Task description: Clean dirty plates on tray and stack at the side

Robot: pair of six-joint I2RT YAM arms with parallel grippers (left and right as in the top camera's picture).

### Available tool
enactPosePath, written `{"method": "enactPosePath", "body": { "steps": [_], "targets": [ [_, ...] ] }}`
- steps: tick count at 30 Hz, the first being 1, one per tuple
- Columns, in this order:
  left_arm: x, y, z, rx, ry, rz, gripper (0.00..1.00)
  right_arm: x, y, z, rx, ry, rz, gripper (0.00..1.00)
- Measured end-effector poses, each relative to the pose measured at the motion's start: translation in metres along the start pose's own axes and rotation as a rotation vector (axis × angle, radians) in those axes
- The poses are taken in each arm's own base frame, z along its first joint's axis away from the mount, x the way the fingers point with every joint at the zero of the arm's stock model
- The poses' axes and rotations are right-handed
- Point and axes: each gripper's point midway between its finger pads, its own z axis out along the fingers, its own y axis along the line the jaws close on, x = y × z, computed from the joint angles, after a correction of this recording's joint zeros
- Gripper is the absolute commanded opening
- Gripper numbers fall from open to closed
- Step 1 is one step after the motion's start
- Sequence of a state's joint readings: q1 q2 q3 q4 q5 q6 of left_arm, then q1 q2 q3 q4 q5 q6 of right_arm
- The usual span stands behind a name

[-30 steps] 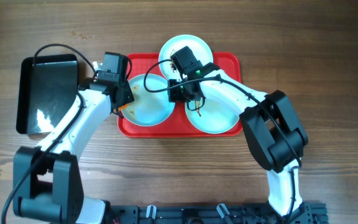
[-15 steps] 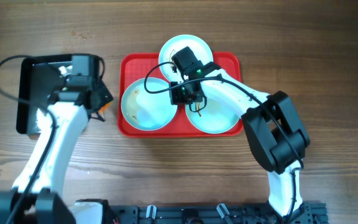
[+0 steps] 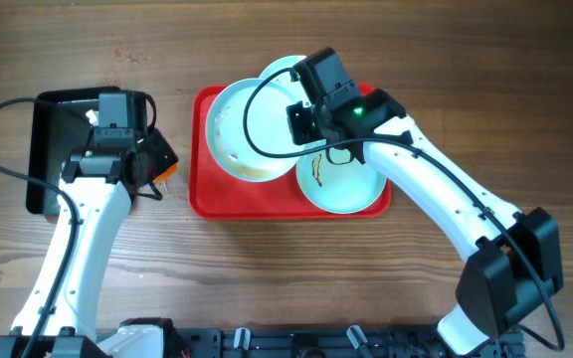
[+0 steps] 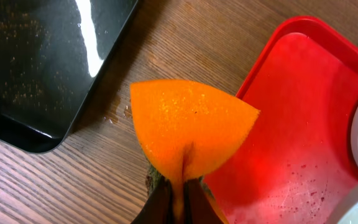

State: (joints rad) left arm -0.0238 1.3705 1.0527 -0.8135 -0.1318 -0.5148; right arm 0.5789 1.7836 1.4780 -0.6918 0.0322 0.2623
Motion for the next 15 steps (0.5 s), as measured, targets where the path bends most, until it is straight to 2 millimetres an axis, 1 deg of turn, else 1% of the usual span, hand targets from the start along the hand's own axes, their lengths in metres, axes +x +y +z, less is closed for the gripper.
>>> {"method": "enactPosePath", "body": {
  "steps": [7, 9, 11, 15],
  "targets": [
    [0.003, 0.001, 0.000, -0.005, 0.012, 0.002, 0.04, -0.007, -0.026, -0.003, 0.165, -0.038, -0.064, 0.04],
    [0.003, 0.001, 0.000, -0.005, 0.013, 0.002, 0.04, -0.011, -0.028, -0.005, 0.215, -0.064, -0.084, 0.04],
    [0.003, 0.001, 0.000, -0.005, 0.013, 0.002, 0.04, -0.014, -0.025, -0.007, 0.259, -0.089, -0.123, 0.04],
    [0.003, 0.001, 0.000, -0.005, 0.013, 0.002, 0.04, -0.018, -0.001, -0.016, 0.339, -0.145, -0.260, 0.04]
  ]
}}
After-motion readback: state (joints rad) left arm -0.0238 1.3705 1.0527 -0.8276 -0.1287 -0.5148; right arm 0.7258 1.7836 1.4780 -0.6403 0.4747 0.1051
